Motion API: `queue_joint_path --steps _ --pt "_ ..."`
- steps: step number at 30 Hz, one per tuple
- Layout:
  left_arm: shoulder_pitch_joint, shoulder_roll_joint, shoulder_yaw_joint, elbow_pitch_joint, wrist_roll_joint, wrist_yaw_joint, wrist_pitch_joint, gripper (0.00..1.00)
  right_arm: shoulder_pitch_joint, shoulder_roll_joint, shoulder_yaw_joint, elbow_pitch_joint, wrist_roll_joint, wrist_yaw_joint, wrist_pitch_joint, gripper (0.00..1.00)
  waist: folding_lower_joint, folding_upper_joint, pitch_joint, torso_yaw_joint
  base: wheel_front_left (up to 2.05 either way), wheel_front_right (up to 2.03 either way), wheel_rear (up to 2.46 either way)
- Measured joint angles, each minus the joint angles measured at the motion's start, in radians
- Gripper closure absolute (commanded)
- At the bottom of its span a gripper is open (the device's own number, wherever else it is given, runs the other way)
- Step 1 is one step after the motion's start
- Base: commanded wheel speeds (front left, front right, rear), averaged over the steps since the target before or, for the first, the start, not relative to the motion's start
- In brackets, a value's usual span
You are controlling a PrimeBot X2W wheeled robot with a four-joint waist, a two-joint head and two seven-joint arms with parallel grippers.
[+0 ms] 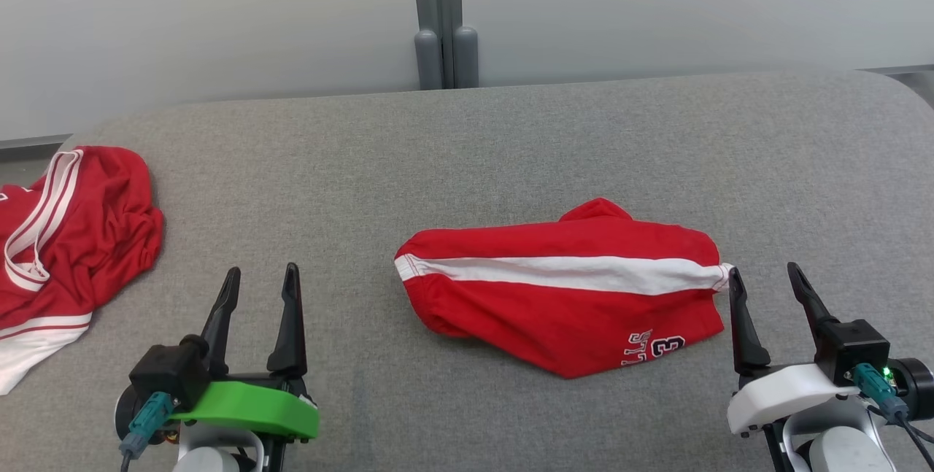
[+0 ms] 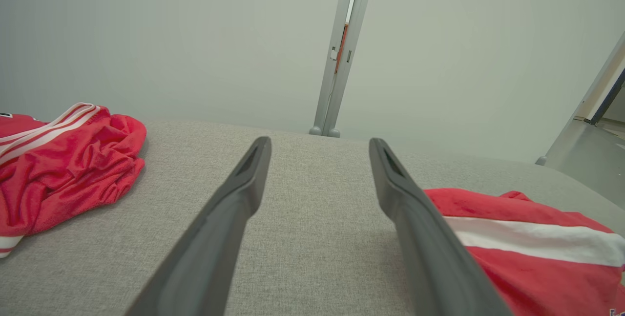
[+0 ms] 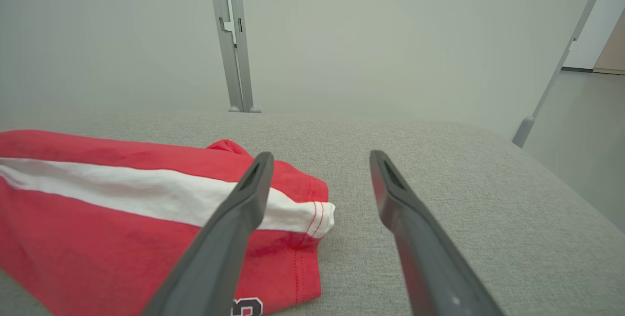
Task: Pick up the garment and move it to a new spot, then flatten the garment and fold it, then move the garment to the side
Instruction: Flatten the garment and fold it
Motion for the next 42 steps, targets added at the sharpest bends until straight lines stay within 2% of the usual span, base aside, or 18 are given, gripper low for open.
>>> queue_joint_path --steps 10,14,17,22,25,33,42 --pt "-0.002 -0.001 -0.055 0.019 -0.025 0.0 0.0 0.0 -0.002 0.0 0.009 0.004 0.019 0.0 0.0 0.0 0.0 0.0 0.003 0.002 0.0 0.0 0.0" --pt "-0.035 0.008 -0.156 0.096 -0.074 0.0 0.0 0.0 -0.025 0.0 0.021 0.043 0.044 0.0 0.0 0.0 0.0 0.0 0.017 0.003 0.0 0.0 0.0" --pt "-0.105 0.018 -0.24 0.191 -0.122 -0.001 0.0 0.0 -0.06 -0.004 0.035 0.095 0.07 0.0 0.053 0.0 0.0 0.0 0.03 0.003 0.0 0.0 0.0" --pt "-0.218 0.023 -0.35 0.378 -0.198 -0.001 0.015 0.0 -0.127 -0.029 0.073 0.168 0.147 0.0 0.161 0.0 0.0 0.0 0.052 -0.006 0.0 0.0 0.0" --pt "-0.271 0.022 -0.383 0.444 -0.247 -0.001 0.021 0.0 -0.157 -0.051 0.099 0.19 0.185 0.0 0.182 0.0 0.0 0.0 0.064 -0.014 0.0 0.0 0.0" --pt "-0.367 0.016 -0.468 0.525 -0.366 -0.001 0.039 0.0 -0.203 -0.071 0.146 0.224 0.273 0.0 0.193 0.0 0.0 0.0 0.091 -0.032 0.0 0.0 0.0" --pt "-0.424 0.021 -0.534 0.575 -0.441 -0.001 0.043 0.0 -0.247 -0.114 0.213 0.249 0.486 0.0 0.242 0.0 0.0 0.0 0.114 -0.048 0.0 0.0 0.0"
